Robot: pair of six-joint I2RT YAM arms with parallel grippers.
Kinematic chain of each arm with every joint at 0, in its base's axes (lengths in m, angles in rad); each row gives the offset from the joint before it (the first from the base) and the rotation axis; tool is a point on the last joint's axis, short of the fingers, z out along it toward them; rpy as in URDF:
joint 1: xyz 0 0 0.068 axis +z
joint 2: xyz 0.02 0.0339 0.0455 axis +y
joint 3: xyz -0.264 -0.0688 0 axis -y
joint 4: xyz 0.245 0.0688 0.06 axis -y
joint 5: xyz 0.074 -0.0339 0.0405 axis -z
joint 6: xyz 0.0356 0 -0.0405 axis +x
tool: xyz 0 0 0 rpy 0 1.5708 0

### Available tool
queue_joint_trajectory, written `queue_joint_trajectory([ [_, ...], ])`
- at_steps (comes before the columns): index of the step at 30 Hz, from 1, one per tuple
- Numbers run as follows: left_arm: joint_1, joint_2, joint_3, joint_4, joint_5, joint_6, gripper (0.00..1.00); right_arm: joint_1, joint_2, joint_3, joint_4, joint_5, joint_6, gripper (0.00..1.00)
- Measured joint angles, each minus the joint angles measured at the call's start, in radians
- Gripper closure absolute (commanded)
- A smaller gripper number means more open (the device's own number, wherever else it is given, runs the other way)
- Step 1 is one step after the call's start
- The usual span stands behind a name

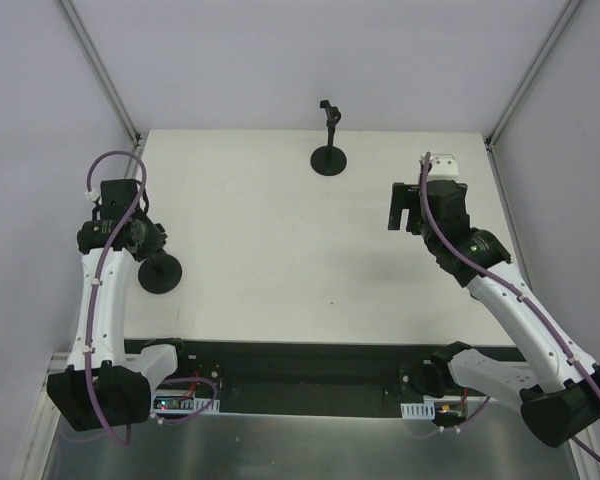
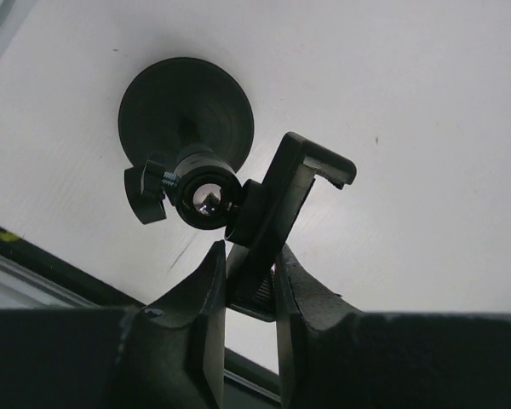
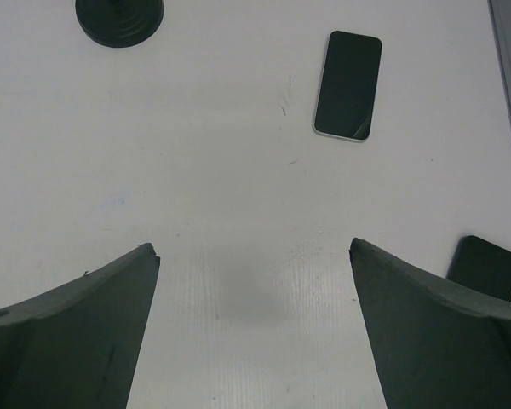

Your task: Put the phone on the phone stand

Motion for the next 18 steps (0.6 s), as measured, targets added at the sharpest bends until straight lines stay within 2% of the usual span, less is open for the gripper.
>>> queue_joint_trajectory([
  [5, 0.006, -0.041, -0.043, 0.083, 0.179, 0.205, 1.00, 0.000, 0.022, 0.000, 0.000, -0.003, -0.013, 0.03],
  [11, -0.023, -0.076, -0.060, 0.101, 0.426, 0.373, 1.00, 0.000, 0.047, 0.000, 0.000, -0.019, -0.033, 0.03],
  [13, -0.074, -0.076, -0.060, 0.101, 0.480, 0.416, 1.00, 0.000, 0.059, 0.000, -0.001, -0.019, -0.032, 0.03],
  [18, -0.313, -0.060, -0.058, 0.103, 0.500, 0.487, 1.00, -0.005, 0.100, 0.000, -0.013, 0.014, 0.002, 0.03],
])
